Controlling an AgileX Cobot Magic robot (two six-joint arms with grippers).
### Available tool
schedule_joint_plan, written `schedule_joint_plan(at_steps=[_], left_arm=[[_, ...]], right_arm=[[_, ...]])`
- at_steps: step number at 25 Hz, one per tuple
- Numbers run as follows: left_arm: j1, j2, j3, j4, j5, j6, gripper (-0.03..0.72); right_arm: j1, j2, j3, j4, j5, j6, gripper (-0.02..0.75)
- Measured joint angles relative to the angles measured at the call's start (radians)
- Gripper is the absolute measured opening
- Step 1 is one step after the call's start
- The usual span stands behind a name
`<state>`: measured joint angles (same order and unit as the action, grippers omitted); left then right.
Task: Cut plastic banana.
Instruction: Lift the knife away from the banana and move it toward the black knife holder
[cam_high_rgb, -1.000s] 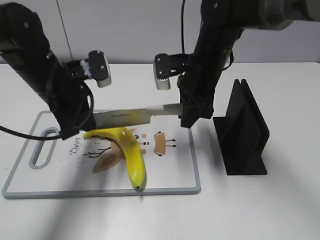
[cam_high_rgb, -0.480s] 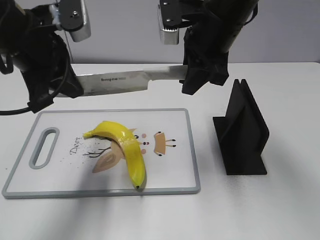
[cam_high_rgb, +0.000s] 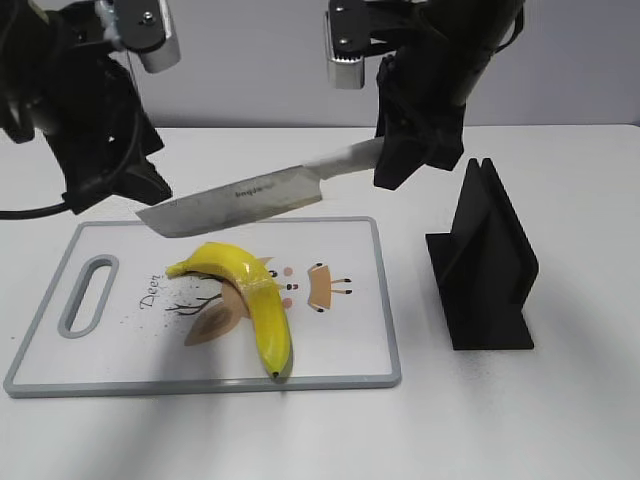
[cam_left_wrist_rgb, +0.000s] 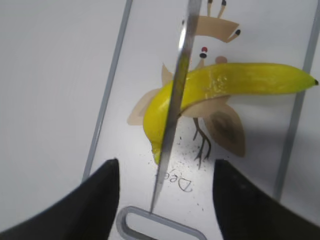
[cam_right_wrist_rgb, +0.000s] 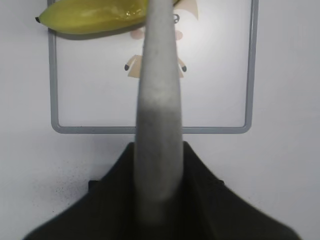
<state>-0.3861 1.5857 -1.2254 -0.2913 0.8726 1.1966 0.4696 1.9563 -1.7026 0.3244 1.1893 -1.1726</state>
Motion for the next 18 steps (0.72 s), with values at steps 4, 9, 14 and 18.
schedule_joint_plan(at_steps=[4,9,14,18], left_arm=[[0.001,-0.003,0.0,0.0,-0.042,-0.016,0.627],[0.028,-0.019,-0.01,0.123,-0.055,-0.341,0.627],[0.11,-0.02,-0.088,0.304,0.045,-0.731,0.619],[0.196,-0.021,-0.134,0.313,0.195,-0.878,0.613]], right_arm=[[-0.001,0.0,0.0,-0.01,0.001,0.043,0.19],[-0.002,0.0,-0.038,-0.11,0.006,0.389,0.19],[-0.005,0.0,-0.132,-0.197,0.018,0.702,0.19],[-0.011,0.0,-0.17,-0.196,0.023,0.916,0.189]])
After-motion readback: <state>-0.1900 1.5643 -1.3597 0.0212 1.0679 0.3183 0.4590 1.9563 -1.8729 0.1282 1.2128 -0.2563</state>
